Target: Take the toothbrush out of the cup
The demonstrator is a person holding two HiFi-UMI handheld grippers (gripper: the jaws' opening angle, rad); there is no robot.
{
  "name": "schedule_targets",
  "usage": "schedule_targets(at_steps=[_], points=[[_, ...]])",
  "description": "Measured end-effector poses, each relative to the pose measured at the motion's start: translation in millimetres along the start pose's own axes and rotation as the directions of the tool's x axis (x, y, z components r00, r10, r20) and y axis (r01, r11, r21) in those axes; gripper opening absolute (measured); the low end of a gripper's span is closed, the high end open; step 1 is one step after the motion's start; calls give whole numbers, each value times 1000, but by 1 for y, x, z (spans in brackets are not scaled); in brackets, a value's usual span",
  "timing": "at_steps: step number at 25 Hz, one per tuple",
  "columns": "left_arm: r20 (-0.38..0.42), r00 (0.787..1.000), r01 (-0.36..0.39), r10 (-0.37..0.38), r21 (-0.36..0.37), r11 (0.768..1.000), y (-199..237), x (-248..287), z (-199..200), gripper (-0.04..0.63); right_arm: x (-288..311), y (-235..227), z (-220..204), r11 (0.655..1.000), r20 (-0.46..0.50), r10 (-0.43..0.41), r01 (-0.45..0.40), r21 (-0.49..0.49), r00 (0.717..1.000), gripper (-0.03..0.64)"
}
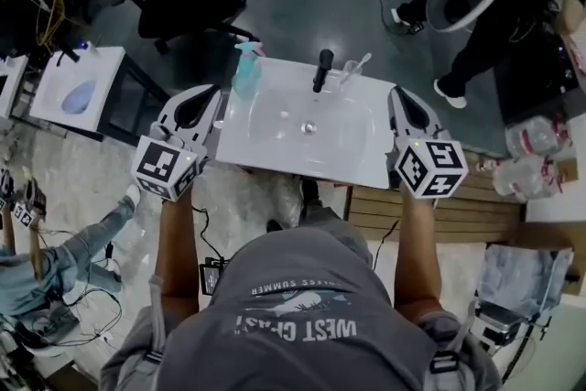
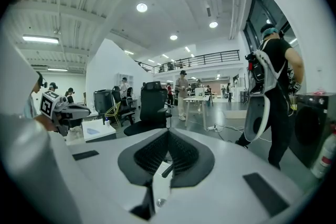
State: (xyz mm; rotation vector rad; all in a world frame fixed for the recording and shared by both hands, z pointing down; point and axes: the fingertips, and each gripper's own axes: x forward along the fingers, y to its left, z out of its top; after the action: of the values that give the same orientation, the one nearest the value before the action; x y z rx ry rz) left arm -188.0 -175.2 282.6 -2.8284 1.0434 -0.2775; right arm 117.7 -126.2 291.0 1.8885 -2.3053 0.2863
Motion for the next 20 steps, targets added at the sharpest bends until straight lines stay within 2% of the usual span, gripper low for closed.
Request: schedule_targets(at_steps=[11,20], points=[[-72,996,-48,46,-28,998,14,29,-23,0,67,-54,-7,999,-25,8,-7,37,1000,11],[-148,988,-59,50,-63,996,19,55,-56,0,122,-92,-39,997,-84,4,2,77,996,12]])
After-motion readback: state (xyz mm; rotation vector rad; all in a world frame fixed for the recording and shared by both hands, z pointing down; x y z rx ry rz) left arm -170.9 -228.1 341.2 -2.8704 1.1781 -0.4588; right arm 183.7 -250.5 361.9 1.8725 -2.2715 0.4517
